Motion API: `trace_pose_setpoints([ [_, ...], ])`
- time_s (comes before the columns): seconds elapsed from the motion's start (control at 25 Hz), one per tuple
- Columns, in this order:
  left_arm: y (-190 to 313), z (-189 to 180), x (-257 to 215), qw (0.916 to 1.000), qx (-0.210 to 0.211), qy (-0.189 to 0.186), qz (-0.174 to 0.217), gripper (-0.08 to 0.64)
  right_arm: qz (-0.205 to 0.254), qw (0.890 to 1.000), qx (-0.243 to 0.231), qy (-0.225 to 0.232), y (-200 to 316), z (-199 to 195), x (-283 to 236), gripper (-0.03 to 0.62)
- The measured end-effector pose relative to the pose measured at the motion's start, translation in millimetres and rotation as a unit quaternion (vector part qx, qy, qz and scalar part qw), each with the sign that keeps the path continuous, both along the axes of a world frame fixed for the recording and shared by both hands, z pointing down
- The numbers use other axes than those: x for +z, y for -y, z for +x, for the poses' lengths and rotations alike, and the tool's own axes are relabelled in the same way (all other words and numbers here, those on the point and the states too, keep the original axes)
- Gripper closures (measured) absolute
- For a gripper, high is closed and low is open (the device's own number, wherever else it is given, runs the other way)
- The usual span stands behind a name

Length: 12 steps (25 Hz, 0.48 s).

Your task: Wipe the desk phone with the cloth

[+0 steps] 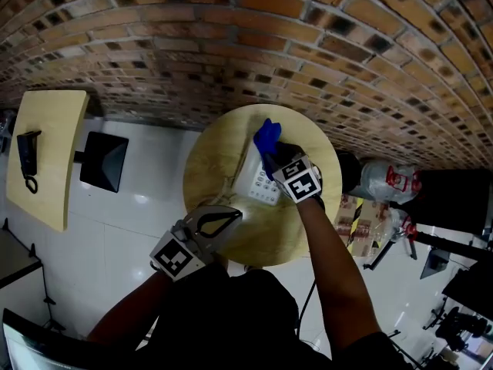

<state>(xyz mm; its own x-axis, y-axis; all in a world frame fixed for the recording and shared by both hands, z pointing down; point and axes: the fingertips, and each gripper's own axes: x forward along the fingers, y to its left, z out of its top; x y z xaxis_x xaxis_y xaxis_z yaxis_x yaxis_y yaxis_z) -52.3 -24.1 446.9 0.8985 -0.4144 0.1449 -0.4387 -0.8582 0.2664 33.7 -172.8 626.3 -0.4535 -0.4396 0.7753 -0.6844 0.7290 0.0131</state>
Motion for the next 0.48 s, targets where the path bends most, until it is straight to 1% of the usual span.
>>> trace_pose_setpoints([
  [0.12, 0, -10, 3, 0.9999, -0.009, 0.004, -0.006, 0.557, -0.030, 1.000, -0.005, -0.004, 26, -18, 12, 0.505],
  [0.2, 1, -17, 4, 0.9998, -0.017, 0.003, -0.009, 0.557, -0.050, 0.999, -0.019, -0.011, 26, -30, 18, 0.505],
  [0.32, 2, -26, 6, 0.9996, -0.026, -0.001, -0.009, 0.557, -0.066, 0.996, -0.054, -0.026, 2, -49, 27, 0.505],
  [0.48, 1, -33, 11, 0.9996, -0.026, 0.002, -0.009, 0.557, -0.063, 0.991, -0.107, -0.042, -56, -79, 35, 0.505],
])
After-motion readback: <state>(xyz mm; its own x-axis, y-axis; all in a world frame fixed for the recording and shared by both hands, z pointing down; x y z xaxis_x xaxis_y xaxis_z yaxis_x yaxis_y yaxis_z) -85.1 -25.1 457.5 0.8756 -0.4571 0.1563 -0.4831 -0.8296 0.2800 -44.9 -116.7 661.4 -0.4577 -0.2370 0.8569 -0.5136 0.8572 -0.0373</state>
